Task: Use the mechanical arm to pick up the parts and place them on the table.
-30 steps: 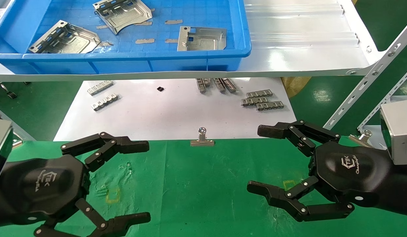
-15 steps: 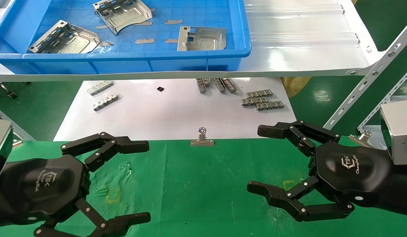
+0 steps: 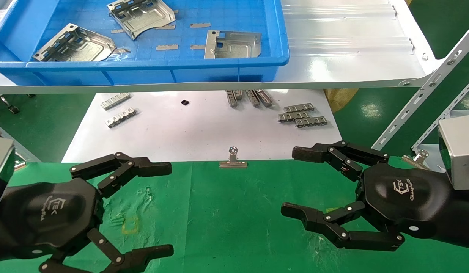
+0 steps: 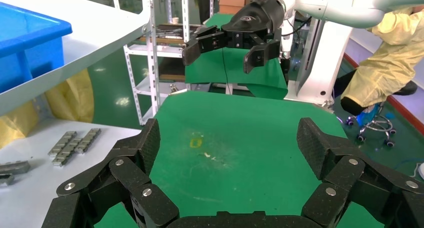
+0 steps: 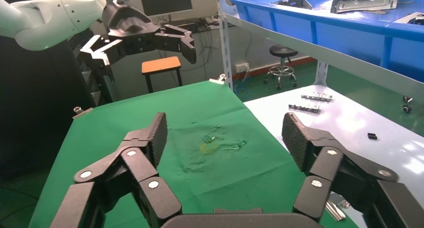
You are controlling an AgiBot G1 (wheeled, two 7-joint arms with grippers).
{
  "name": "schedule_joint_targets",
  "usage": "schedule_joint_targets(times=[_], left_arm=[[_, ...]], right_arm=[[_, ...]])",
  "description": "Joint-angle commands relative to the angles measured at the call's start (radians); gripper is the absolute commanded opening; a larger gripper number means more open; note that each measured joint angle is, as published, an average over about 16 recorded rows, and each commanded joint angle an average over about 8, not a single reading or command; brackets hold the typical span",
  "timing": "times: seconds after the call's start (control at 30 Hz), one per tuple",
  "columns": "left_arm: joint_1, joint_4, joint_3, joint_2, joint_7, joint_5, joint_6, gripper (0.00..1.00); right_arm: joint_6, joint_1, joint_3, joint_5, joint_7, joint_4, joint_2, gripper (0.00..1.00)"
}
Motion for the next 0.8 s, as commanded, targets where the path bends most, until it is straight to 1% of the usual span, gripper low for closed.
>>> schedule_joint_targets(times=[0.03, 0.8], left_arm=[[0.0, 0.0, 0.0, 0.0, 0.0, 0.0, 0.0, 1.0], [0.0, 0.0, 0.0, 0.0, 0.0, 0.0, 0.0, 1.0]], right_arm=[[0.0, 0.0, 0.0, 0.0, 0.0, 0.0, 0.0, 0.0], [0.0, 0.0, 0.0, 0.0, 0.0, 0.0, 0.0, 0.0]])
